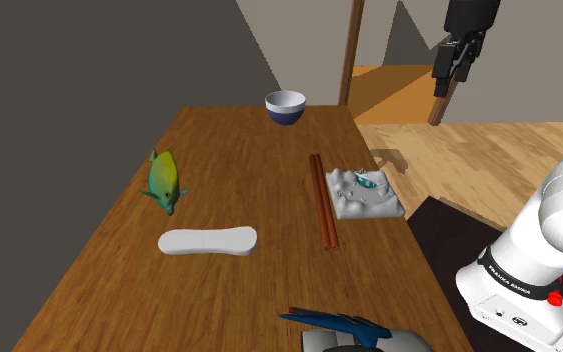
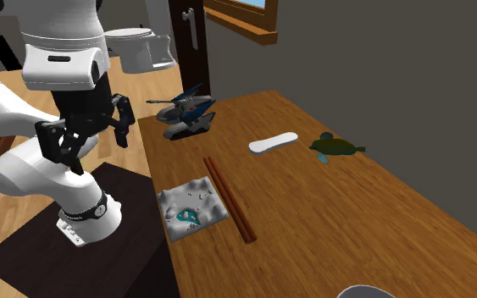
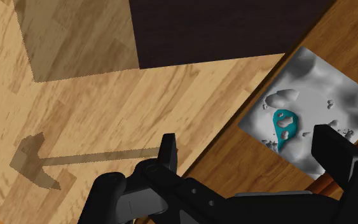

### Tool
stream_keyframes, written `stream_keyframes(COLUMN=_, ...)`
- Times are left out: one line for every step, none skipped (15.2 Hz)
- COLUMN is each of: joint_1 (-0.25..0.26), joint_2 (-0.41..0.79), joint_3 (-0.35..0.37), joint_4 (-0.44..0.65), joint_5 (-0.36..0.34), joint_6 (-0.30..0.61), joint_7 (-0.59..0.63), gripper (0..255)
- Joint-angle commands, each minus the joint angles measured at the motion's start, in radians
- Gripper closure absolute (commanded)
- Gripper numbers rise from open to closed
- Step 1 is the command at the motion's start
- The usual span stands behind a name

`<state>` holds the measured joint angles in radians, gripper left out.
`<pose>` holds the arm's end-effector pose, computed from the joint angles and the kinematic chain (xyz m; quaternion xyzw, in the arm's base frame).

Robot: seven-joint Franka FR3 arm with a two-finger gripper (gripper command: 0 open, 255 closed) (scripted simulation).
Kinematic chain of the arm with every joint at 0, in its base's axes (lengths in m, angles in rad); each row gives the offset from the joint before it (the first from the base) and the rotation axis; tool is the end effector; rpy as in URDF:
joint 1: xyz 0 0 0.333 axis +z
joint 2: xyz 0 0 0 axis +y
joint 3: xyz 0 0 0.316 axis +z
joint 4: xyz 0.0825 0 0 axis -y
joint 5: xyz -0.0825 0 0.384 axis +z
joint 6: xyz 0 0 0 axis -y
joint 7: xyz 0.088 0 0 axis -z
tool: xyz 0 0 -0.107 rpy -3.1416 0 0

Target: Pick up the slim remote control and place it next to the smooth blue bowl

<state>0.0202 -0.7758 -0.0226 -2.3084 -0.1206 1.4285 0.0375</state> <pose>0.2947 -0.0172 0.5985 0.9970 -0.0217 -0.0509 0.0532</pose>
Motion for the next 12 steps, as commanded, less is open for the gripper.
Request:
stream_keyframes(joint_1=0.000, joint_2=0.000, joint_3=0.000, joint_4=0.000, joint_5=0.000, joint_6=0.000, joint_7=0.000, gripper=0)
stream_keyframes(joint_1=0.010, joint_2=0.020, joint_3=0.009, joint_4=-0.003, joint_5=0.009, joint_6=0.024, joint_7=0.002, gripper=0)
stream_keyframes(joint_1=0.021, joint_2=0.041, joint_3=0.018, joint_4=-0.005, joint_5=0.018, joint_6=0.049, joint_7=0.003, gripper=0)
stream_keyframes(joint_1=0.031, joint_2=0.063, joint_3=0.027, joint_4=-0.006, joint_5=0.026, joint_6=0.073, joint_7=0.004, gripper=0)
stream_keyframes(joint_1=0.041, joint_2=0.085, joint_3=0.036, joint_4=-0.006, joint_5=0.035, joint_6=0.096, joint_7=0.005, gripper=0)
stream_keyframes(joint_1=0.051, joint_2=0.108, joint_3=0.045, joint_4=-0.005, joint_5=0.042, joint_6=0.120, joint_7=0.006, gripper=0)
stream_keyframes(joint_1=0.061, joint_2=0.132, joint_3=0.054, joint_4=-0.004, joint_5=0.050, joint_6=0.143, joint_7=0.007, gripper=0)
stream_keyframes(joint_1=0.071, joint_2=0.156, joint_3=0.063, joint_4=-0.001, joint_5=0.057, joint_6=0.165, joint_7=0.007, gripper=0)
stream_keyframes(joint_1=0.080, joint_2=0.180, joint_3=0.073, joint_4=0.003, joint_5=0.064, joint_6=0.188, joint_7=0.008, gripper=0)
stream_keyframes(joint_1=0.090, joint_2=0.205, joint_3=0.082, joint_4=0.007, joint_5=0.070, joint_6=0.210, joint_7=0.008, gripper=0)
stream_keyframes(joint_1=0.099, joint_2=0.230, joint_3=0.092, joint_4=0.013, joint_5=0.076, joint_6=0.231, joint_7=0.008, gripper=0)
stream_keyframes(joint_1=0.108, joint_2=0.256, joint_3=0.101, joint_4=0.019, joint_5=0.082, joint_6=0.252, joint_7=0.009, gripper=0)
